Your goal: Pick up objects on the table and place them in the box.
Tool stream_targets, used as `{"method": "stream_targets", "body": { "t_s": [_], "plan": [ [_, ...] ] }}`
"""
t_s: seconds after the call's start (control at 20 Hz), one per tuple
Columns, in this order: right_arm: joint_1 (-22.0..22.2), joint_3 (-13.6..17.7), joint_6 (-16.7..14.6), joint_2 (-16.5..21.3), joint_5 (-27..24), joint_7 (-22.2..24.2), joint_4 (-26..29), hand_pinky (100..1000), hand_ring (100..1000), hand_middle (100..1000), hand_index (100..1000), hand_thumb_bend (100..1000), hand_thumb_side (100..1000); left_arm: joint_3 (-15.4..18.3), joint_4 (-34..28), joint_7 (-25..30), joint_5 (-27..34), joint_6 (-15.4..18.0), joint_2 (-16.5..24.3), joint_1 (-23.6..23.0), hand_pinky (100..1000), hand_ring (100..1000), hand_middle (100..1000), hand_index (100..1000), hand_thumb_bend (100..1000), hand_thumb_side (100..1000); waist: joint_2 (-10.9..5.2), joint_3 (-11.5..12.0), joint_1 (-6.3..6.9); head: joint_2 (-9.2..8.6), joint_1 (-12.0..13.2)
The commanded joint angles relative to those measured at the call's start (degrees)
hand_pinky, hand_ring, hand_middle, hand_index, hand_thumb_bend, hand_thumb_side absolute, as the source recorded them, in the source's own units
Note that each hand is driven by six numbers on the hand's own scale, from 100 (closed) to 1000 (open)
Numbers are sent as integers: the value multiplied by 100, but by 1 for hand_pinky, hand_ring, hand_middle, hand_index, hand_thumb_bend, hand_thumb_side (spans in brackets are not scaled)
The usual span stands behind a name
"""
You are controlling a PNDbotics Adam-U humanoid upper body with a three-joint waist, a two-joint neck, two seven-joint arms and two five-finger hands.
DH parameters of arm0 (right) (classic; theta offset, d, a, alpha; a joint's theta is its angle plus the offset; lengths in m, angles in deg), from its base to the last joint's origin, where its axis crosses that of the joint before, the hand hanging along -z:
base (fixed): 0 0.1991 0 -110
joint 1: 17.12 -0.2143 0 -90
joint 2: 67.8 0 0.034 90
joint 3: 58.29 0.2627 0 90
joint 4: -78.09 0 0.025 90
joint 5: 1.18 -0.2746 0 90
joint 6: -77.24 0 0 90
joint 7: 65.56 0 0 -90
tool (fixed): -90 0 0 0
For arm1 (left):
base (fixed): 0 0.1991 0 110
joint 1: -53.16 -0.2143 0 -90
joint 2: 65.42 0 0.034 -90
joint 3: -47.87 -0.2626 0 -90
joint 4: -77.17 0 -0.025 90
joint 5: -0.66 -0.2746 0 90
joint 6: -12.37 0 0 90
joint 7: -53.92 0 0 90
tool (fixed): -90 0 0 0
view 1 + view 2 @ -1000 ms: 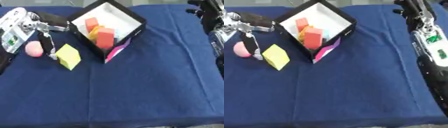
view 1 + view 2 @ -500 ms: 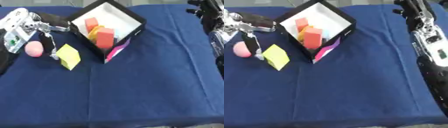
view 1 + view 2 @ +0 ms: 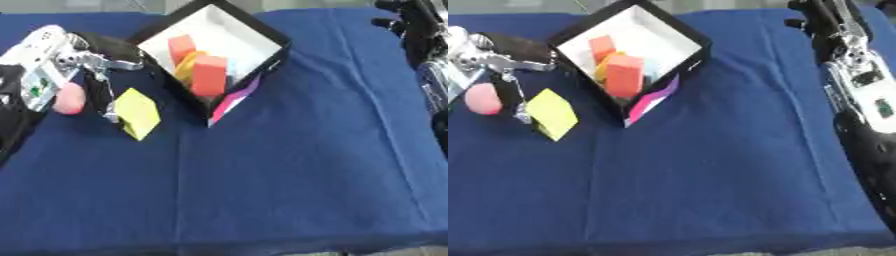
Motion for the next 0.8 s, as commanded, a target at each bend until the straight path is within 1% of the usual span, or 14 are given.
{"method": "stream_targets", "body": {
  "t_s": [0.05,0.15,0.25,0.3,0.4,0.45,0.5,0.65,0.7,0.8],
  "plan": [
    [-88,24,-11,85,-14,15,38,825,903,809,859,147,612,98,-4,581,1,706,41,88,858,842,756,827,703,100,-68,-15,12,-13,8],
    [-90,22,-8,90,-12,17,38,825,903,810,860,147,612,100,-4,537,27,713,42,90,829,787,705,805,674,100,-69,-15,11,-13,13],
    [-89,20,-6,93,-11,20,37,826,903,811,860,146,613,113,-30,444,107,708,53,92,793,710,628,759,637,100,-71,-11,13,-13,13],
    [-89,19,-5,96,-10,21,35,826,903,811,860,154,617,120,-60,387,156,693,67,96,769,668,592,722,622,100,-74,-9,13,-13,9],
    [-91,18,-5,103,-8,25,38,826,903,811,860,143,613,125,-146,272,275,643,110,104,735,613,550,684,597,100,-81,-4,14,-13,10],
    [-93,17,-5,108,-7,28,40,826,903,811,860,143,613,122,-201,229,351,605,140,106,735,613,550,684,597,100,-84,-2,14,-13,12],
    [-94,17,-5,114,-7,31,41,826,903,810,860,142,613,121,-275,198,446,560,183,113,716,583,526,662,577,100,-89,2,16,-13,11],
    [-99,20,-7,132,-8,32,45,826,904,811,860,142,611,122,-631,217,795,352,374,156,702,560,501,631,569,100,-102,11,27,-13,9],
    [-101,21,-8,136,-9,32,47,826,904,812,860,141,611,136,-768,246,902,268,437,180,689,536,467,592,585,100,-106,14,32,-13,8],
    [-106,23,-10,142,-12,32,52,826,904,812,860,141,610,192,-1079,300,1076,92,575,244,683,523,452,573,606,100,-112,17,43,-13,4]
  ]
}}
